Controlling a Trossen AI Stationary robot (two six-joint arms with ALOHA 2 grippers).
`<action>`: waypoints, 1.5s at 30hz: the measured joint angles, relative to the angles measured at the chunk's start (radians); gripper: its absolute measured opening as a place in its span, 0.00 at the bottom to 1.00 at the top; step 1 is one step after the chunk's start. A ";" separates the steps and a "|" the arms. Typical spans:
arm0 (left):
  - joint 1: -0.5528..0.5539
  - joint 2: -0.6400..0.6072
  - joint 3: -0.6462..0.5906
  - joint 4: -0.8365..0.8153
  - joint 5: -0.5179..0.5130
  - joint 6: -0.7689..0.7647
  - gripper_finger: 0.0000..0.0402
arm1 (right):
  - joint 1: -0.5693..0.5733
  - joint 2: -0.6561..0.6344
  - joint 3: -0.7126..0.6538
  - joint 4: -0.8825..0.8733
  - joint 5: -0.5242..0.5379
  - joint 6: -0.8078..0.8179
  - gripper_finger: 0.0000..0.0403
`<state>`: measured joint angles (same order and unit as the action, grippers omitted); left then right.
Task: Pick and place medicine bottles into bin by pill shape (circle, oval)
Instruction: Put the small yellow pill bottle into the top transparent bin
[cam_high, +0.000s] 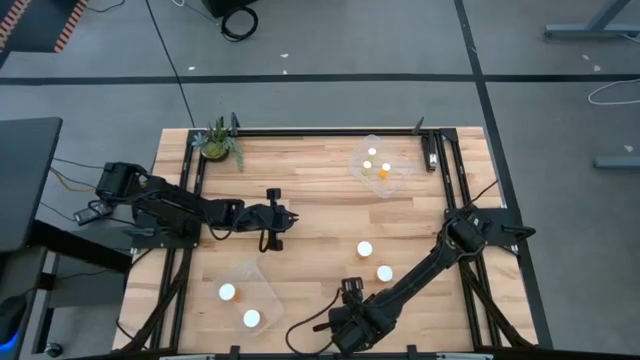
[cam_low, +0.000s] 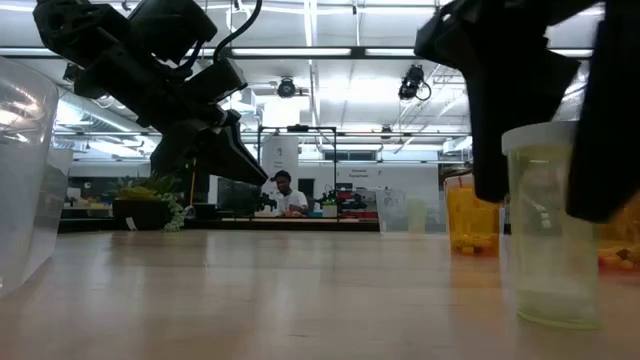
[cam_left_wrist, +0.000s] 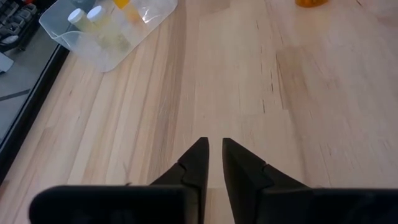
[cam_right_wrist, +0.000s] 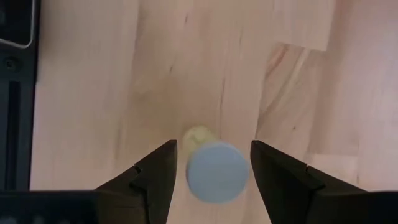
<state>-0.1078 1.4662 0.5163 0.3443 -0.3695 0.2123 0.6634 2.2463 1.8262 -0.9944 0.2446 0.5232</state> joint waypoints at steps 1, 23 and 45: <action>0.000 0.000 0.000 0.001 0.000 0.000 0.14 | 0.001 0.000 -0.003 0.003 -0.001 0.000 0.52; 0.000 0.000 0.000 0.001 0.000 0.000 0.14 | -0.066 -0.050 0.035 -0.163 0.003 -0.011 0.35; 0.000 0.000 0.000 0.004 0.000 -0.002 0.14 | -0.478 -0.632 -0.347 -0.218 0.255 -0.215 0.32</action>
<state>-0.1078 1.4662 0.5163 0.3485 -0.3695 0.2100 0.1858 1.6147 1.4790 -1.2128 0.4993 0.3079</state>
